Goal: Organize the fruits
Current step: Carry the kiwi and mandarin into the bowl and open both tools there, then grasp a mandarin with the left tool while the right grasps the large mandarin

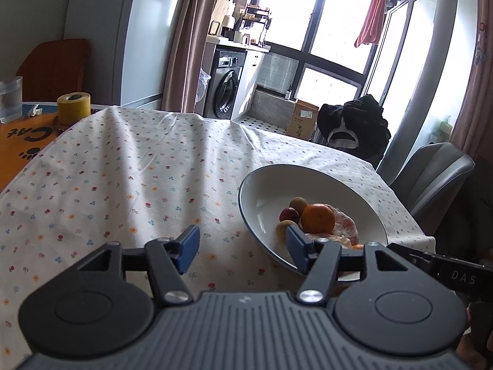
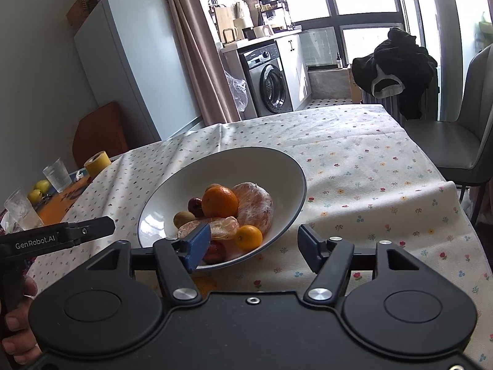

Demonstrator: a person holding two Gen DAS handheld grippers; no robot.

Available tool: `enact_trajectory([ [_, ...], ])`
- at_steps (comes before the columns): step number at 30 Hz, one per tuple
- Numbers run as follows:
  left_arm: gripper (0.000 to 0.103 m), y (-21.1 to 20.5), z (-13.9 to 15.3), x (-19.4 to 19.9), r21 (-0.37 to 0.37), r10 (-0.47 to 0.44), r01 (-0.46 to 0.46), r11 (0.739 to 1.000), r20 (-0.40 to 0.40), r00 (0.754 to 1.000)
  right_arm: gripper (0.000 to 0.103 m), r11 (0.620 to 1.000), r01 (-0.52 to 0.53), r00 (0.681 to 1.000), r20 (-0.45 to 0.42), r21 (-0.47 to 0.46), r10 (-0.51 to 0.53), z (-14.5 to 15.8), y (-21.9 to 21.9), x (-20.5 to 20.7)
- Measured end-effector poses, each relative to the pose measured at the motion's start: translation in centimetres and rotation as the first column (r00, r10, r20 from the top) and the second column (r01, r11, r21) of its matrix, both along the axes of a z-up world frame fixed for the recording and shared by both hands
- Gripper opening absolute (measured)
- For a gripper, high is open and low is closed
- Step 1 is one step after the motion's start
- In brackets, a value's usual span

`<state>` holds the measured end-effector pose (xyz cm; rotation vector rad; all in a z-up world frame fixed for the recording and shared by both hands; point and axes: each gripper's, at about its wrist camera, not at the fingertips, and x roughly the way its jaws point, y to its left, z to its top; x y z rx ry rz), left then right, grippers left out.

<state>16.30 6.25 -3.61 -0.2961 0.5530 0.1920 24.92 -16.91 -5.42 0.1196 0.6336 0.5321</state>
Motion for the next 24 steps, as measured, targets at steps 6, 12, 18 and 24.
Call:
enact_trajectory([
  [6,0.092,-0.1,0.2,-1.1,0.017,0.032,-0.032,0.999,-0.002,0.999,0.091,1.000,-0.001,1.000,0.008,0.003,0.001,0.6,-0.1,-1.1],
  [12,0.095,0.1,0.1,-1.7,-0.006,0.043,-0.043,0.999,-0.047,0.998,0.102,1.000,-0.007,1.000,0.025,0.015,0.006,1.3,-0.3,-2.0],
  [18,0.095,-0.5,-0.3,-2.4,0.015,0.019,-0.018,1.000,-0.066,0.998,0.103,1.000,-0.006,1.000,0.011,0.008,0.006,0.9,-0.2,-2.6],
  [24,0.095,-1.1,-1.0,-3.2,0.013,-0.013,0.014,1.000,-0.079,0.997,0.103,1.000,-0.008,1.000,-0.001,0.000,0.008,0.5,-0.2,-3.0],
])
